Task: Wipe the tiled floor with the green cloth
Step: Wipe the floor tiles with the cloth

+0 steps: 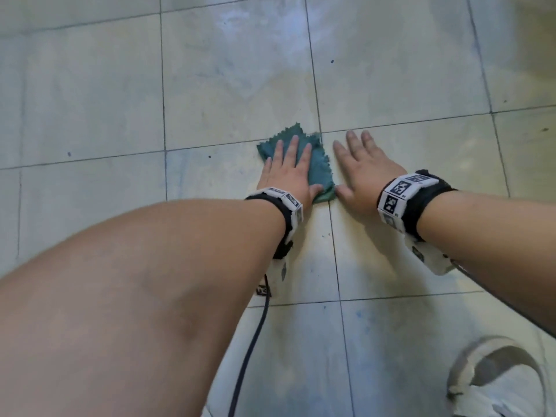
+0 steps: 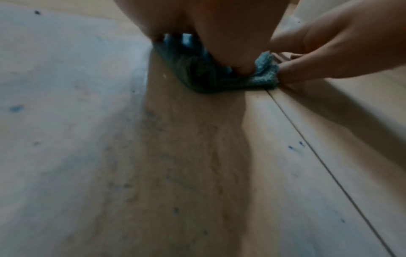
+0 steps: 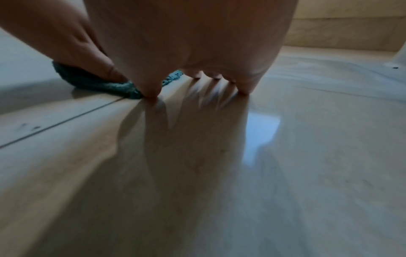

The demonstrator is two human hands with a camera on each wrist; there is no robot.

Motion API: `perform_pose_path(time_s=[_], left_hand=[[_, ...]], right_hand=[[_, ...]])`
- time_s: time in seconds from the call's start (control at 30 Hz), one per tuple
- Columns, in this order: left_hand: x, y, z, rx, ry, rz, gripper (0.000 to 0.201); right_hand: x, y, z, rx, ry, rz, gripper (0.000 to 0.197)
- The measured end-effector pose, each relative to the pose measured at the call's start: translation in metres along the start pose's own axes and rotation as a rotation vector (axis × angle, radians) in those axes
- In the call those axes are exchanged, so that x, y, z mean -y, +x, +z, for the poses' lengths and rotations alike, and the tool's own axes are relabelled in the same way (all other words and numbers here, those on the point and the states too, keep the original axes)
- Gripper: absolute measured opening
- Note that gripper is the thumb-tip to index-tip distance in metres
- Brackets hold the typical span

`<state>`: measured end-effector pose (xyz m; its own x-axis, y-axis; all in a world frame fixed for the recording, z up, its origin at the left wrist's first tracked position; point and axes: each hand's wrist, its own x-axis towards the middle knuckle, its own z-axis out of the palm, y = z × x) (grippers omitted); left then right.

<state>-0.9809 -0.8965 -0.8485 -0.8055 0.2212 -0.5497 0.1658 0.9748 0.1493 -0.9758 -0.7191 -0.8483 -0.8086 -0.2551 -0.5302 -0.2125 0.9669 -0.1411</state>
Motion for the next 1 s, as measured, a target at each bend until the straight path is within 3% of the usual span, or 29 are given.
perform_pose_path(time_s=[0.1, 0.3, 0.43, 0.63, 0.77, 0.87, 1.0], left_hand=[[0.046, 0.001, -0.008, -0.026, -0.044, -0.137, 0.084], [0.179, -0.027, -0.019, -0.007, -0.140, -0.564, 0.082], [0.165, -0.032, -0.008, -0.008, -0.079, -0.516, 0.081], [0.059, -0.019, 0.010, -0.002, 0.047, -0.105, 0.084], [0.045, -0.016, 0.016, -0.003, 0.046, -0.014, 0.082], [0.073, -0.014, 0.011, -0.036, 0.022, -0.073, 0.082], [0.130, -0.018, -0.004, -0.027, -0.080, -0.358, 0.078]], right_hand=[[0.019, 0.010, -0.004, 0.013, -0.020, -0.023, 0.086], [0.054, 0.029, -0.007, -0.005, -0.041, -0.040, 0.088], [0.065, 0.035, -0.004, -0.028, -0.033, -0.040, 0.090], [0.063, 0.043, -0.010, 0.000, -0.017, -0.057, 0.090], [0.060, 0.044, -0.016, 0.038, -0.026, -0.070, 0.088], [0.060, 0.043, -0.017, 0.050, -0.040, -0.068, 0.091], [0.064, 0.043, -0.015, 0.053, -0.017, -0.055, 0.094]])
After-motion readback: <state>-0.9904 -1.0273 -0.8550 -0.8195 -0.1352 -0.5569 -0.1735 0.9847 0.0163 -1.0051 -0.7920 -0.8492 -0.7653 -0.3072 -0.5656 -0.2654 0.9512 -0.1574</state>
